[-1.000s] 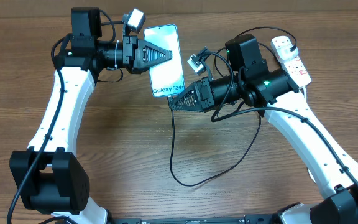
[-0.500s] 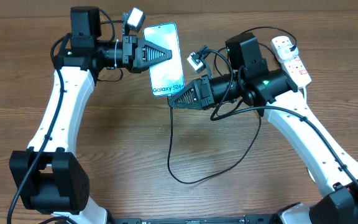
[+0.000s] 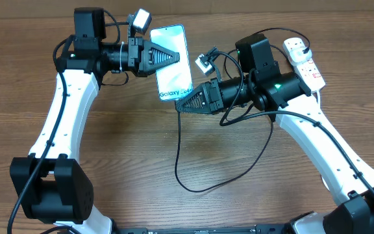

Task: Plug charger to phone and switch on socket
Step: 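Lower the phone with the plugged cable toward the table with both grippers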

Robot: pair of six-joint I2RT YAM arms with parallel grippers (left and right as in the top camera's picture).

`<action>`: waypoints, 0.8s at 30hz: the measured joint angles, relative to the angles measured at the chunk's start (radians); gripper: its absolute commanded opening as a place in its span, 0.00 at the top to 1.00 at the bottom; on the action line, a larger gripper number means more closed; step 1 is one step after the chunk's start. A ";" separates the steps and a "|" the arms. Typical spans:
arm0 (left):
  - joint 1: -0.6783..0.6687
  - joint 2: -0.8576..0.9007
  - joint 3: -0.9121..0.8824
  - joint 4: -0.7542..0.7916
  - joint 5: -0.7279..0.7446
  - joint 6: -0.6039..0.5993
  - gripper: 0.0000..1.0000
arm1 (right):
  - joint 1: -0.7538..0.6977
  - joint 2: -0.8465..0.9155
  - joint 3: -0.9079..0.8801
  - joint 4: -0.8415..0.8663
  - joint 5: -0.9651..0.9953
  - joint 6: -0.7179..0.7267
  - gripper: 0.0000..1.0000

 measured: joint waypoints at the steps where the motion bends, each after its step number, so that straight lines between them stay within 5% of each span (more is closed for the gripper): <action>1: 0.000 0.000 0.000 0.000 0.000 0.000 0.96 | 0.000 0.000 0.000 0.000 0.000 0.000 0.94; 6: -0.010 0.000 -0.001 -0.011 0.001 0.002 0.96 | -0.006 0.000 0.001 0.034 0.021 0.002 0.84; 10: -0.021 0.000 -0.001 -0.015 0.002 0.005 0.96 | -0.020 0.000 0.002 0.034 0.033 0.003 0.65; 13: -0.004 0.000 -0.001 -0.015 0.004 0.006 0.96 | -0.021 0.000 0.003 0.027 0.040 0.005 0.34; 17: 0.024 0.000 -0.001 -0.014 0.003 0.006 0.96 | -0.020 0.000 0.004 0.027 0.046 0.004 0.11; 24: 0.040 0.000 -0.001 -0.014 -0.031 0.015 0.96 | -0.021 0.000 0.005 0.026 0.053 0.000 0.00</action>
